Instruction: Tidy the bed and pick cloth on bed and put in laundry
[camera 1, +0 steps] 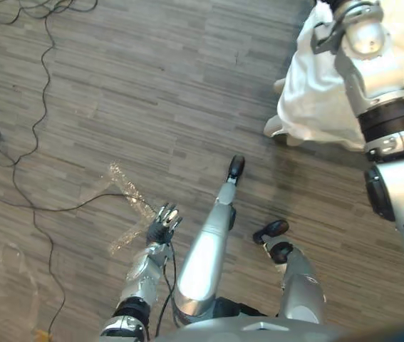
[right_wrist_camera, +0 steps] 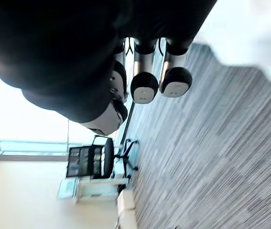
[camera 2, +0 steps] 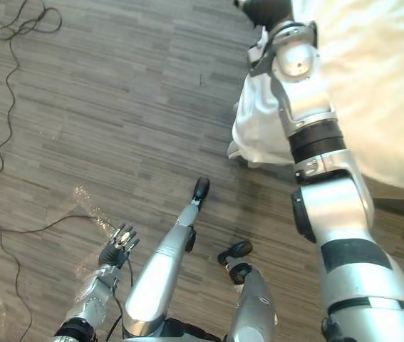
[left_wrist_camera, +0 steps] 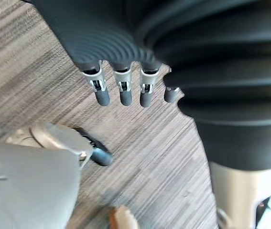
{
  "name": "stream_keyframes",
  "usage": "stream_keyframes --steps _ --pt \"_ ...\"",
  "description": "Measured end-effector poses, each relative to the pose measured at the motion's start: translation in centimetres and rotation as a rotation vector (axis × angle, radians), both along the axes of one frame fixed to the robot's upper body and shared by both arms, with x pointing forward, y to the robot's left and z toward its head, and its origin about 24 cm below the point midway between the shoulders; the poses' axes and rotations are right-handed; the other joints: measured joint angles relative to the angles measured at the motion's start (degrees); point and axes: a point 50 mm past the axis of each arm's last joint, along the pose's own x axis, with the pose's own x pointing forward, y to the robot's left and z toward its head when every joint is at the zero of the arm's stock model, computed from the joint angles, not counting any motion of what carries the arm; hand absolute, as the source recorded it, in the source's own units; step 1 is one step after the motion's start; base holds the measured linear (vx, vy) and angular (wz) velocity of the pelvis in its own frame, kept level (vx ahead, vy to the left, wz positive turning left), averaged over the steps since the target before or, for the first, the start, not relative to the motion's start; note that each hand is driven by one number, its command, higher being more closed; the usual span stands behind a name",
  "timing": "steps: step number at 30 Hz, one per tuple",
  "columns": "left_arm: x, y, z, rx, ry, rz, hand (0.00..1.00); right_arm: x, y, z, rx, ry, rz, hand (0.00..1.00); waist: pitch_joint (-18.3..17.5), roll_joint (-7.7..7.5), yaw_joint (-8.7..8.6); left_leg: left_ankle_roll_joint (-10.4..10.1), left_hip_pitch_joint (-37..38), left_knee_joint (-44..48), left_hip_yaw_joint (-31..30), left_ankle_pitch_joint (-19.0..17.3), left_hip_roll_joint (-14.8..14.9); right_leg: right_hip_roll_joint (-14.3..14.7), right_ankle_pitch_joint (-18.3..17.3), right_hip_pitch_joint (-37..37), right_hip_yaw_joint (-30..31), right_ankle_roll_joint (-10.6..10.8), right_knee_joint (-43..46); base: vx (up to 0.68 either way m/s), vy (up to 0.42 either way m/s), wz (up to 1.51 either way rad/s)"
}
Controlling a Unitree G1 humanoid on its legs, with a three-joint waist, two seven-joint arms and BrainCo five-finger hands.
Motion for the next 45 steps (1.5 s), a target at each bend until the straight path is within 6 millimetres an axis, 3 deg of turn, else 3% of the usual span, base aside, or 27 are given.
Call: stream_keyframes --steps 3,6,10,12,14,21,23,24,27,29,30,33,34,35,36,38,41,45 --pt "0.7 0.0 0.7 0.051 -0.043 0.024 0.0 -0.1 -1.9 -0.2 0.075 0.003 -0.036 1.0 -0.04 1.22 1.72 -0.37 -3.46 0.12 0.75 0.89 0.7 -0.6 -1.1 -5.52 1.66 -0.78 3.39 -0.07 -0.048 -0.19" --pt "1.1 -0.4 0.9 0.046 -0.053 0.03 0.0 0.0 -1.7 -0.4 0.098 0.011 -0.011 1.0 -0.15 1.4 2.91 0.17 -5.36 1.35 1.3 1.44 1.08 -0.84 -1.58 -8.15 2.7 -1.3 5.04 -0.02 -0.046 -0.15" --pt "2.1 -1.8 1.7 -0.009 -0.095 0.039 0.0 0.2 -2.5 -1.3 0.175 0.033 0.026 1.0 -0.4 1.78 4.33 -0.25 -10.58 6.08 1.3 -0.87 1.32 -1.64 -3.49 -12.45 2.97 -1.84 8.51 -0.01 -0.037 0.03" --pt "2.6 -2.2 1.9 -0.067 -0.111 0.062 0.0 0.4 -2.7 -2.5 0.183 0.071 0.036 1.0 -0.4 1.77 4.94 -0.44 -12.81 8.63 1.27 -2.17 1.34 -2.05 -4.13 -13.92 3.11 -1.91 9.9 0.0 -0.007 0.02" --pt "2.6 -2.3 1.9 -0.096 -0.106 0.079 0.0 1.1 -2.8 -5.3 0.219 0.151 0.051 1.0 -0.4 1.77 5.16 -0.13 -14.61 11.47 1.45 -3.5 1.26 -2.68 -4.47 -14.55 3.28 -1.99 11.28 0.05 -0.008 -0.02" --pt "2.5 -1.9 1.9 -0.137 -0.119 0.134 0.0 1.8 -1.1 -11.6 0.38 0.32 0.233 1.0 -0.38 1.73 4.03 0.89 -15.69 15.3 3.03 -5.76 1.56 -2.77 -4.25 -15.1 5.56 -1.34 11.62 0.06 0.003 -0.1" --pt "2.5 -1.6 2.0 -0.136 -0.126 0.153 0.0 1.9 0.0 -15.0 0.405 0.407 0.269 1.0 -0.37 1.71 2.54 1.18 -15.02 15.91 3.62 -6.27 1.51 -2.94 -4.09 -14.44 6.07 -1.08 11.46 0.06 0.012 -0.07" --pt "2.5 -1.5 2.0 -0.135 -0.126 0.153 0.0 1.8 0.3 -15.8 0.413 0.426 0.275 1.0 -0.36 1.7 2.21 1.23 -14.57 15.9 3.8 -6.35 1.47 -3.02 -4.06 -14.04 6.12 -1.04 11.36 0.09 0.009 -0.03" --pt "2.4 -1.3 1.9 -0.119 -0.119 0.16 0.0 0.8 0.5 -21.5 0.51 0.537 0.269 1.0 -0.25 1.51 0.51 1.48 -11.19 15.72 5.0 -7.11 1.31 -3.41 -3.92 -11.15 6.99 -0.76 10.79 0.07 -0.001 -0.09" --pt "2.1 -0.9 1.9 -0.108 -0.119 0.184 0.0 -0.2 -0.2 -23.8 0.643 0.531 0.243 1.0 -0.21 1.25 -1.43 1.79 -9.13 15.61 6.32 -7.53 1.44 -3.39 -3.58 -9.78 8.19 -0.29 10.25 0.06 -0.002 -0.26" --pt "1.6 -0.2 1.9 -0.099 -0.117 0.219 0.0 -1.4 -1.6 -24.3 0.726 0.449 0.219 1.0 -0.07 0.86 -3.49 2.08 -7.62 15.6 7.61 -7.96 1.75 -3.29 -3.1 -8.97 9.3 -0.08 9.77 0.04 -0.003 -0.35" --pt "0.5 0.9 1.5 -0.06 -0.085 0.273 0.0 -3.7 -3.3 -23.7 0.815 0.268 0.218 1.0 0.11 -0.88 -6.56 2.17 -5.02 15.67 9.84 -8.87 2.96 -2.61 -2.03 -7.43 11.15 0.14 8.28 0.05 -0.038 -0.52" --pt "-0.4 1.6 1.0 -0.024 -0.045 0.296 0.0 -5.5 -3.9 -23.3 0.822 0.152 0.223 1.0 0.26 -3.06 -8.78 2.04 -2.19 15.59 11.12 -9.52 3.58 -2.01 -1.59 -5.32 12.46 0.34 7.09 0.07 -0.081 -0.49" --pt "-1.0 1.9 0.7 0.0 -0.018 0.297 0.0 -6.7 -4.0 -23.1 0.814 0.095 0.235 1.0 0.2 -4.22 -10.03 1.81 -0.46 15.63 11.42 -9.98 3.95 -1.54 -1.34 -3.52 12.7 0.45 6.11 0.08 -0.087 -0.42" --pt "-1.4 2.1 0.4 0.024 0.002 0.29 0.0 -7.5 -4.0 -23.0 0.807 0.058 0.25 1.0 0.08 -5.05 -10.83 1.59 0.63 15.56 11.63 -10.23 4.17 -1.18 -1.25 -2.24 12.8 0.53 5.39 0.07 -0.074 -0.28" --pt "-2.8 2.3 -0.6 0.186 0.098 0.186 0.0 -10.5 -3.7 -22.1 0.752 -0.065 0.32 1.0 -0.39 -8.62 -12.64 0.89 5.0 14.76 12.5 -11.03 5.0 0.1 -0.94 1.85 13.64 0.64 2.96 0.08 -0.085 -0.28" --pt "-3.7 2.5 -1.0 0.269 0.142 0.13 0.0 -11.8 -3.4 -20.8 0.658 -0.142 0.413 1.0 -0.93 -9.93 -13.91 0.46 8.61 14.75 12.59 -12.09 5.76 1.46 -0.38 6.22 13.63 0.77 0.09 0.07 -0.064 -0.14" --pt "-5.2 3.3 -1.6 0.304 0.191 0.138 0.0 -11.7 -2.2 -20.3 0.644 -0.143 0.575 1.0 -0.94 -9.94 -13.95 0.5 13.28 14.72 12.47 -13.16 5.44 1.64 0.15 12.36 12.65 1.68 -2.64 0.05 -0.022 0.05"
